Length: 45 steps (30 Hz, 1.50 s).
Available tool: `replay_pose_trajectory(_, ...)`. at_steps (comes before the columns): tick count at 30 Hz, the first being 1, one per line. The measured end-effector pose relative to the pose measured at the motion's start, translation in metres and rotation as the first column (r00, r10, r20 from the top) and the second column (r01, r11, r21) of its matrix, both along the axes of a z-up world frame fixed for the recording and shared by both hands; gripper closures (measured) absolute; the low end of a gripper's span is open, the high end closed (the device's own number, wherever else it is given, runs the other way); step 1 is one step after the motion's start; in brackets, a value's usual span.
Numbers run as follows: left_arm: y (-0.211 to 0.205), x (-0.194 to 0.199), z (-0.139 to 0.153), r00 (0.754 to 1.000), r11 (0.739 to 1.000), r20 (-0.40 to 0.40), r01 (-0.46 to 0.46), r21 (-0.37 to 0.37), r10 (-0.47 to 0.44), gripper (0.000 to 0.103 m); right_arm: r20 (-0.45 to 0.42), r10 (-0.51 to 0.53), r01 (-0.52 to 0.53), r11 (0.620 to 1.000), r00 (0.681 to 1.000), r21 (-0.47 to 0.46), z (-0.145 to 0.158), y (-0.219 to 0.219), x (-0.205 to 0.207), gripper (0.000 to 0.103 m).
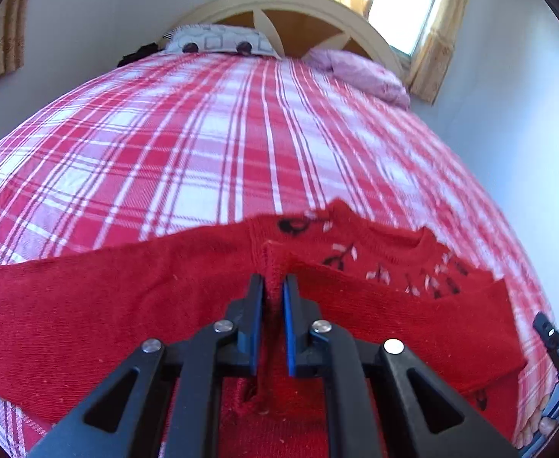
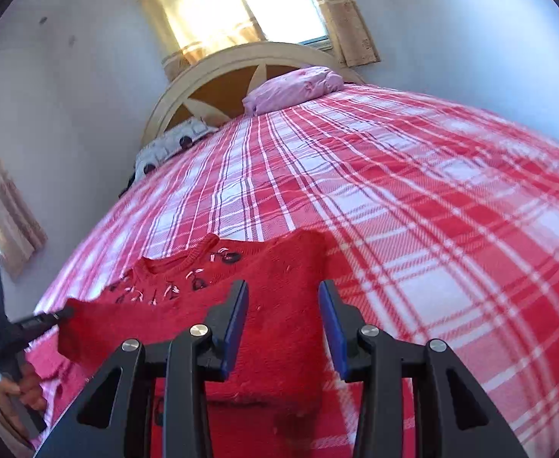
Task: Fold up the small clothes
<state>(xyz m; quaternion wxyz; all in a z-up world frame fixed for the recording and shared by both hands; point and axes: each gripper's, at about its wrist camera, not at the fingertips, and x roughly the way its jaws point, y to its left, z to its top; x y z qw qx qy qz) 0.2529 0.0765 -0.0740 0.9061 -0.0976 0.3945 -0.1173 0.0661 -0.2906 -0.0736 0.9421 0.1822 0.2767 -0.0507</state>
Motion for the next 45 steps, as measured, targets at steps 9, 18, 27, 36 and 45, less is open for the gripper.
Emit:
replay_pose_trajectory(9,0.007,0.011,-0.032,0.989,0.978,-0.063,-0.118,0.174,0.13,0.092,-0.214,0.086,-0.102,0.993,0.973,-0.062,-0.043,0.023,0.077,0.063)
replay_pose_trajectory(18,0.034,-0.025,-0.006,0.979,0.961,0.034,-0.204,0.188,0.201,0.032,-0.22,0.082,-0.1,0.992,0.972,-0.071,-0.049,0.025,0.082,0.06)
replay_pose_trajectory(27,0.121,-0.067,-0.005,0.924,0.907,0.049,-0.382,0.177,0.379,0.018,-0.198,0.042,-0.066,0.991,0.979,-0.118,-0.043,0.027,0.076,0.059)
replay_pose_trajectory(36,0.274,-0.099,0.004,0.732,0.715,0.086,-0.68,0.165,0.676,0.012,0.03,-0.01,0.013,0.996,1.0,-0.092,0.007,0.039,-0.002,0.059)
replay_pose_trajectory(45,0.356,-0.075,-0.05,0.666,0.677,-0.179,-0.736,0.005,0.724,0.027,0.005,0.17,-0.169,0.984,0.985,-0.056,0.014,0.104,-0.032,0.059)
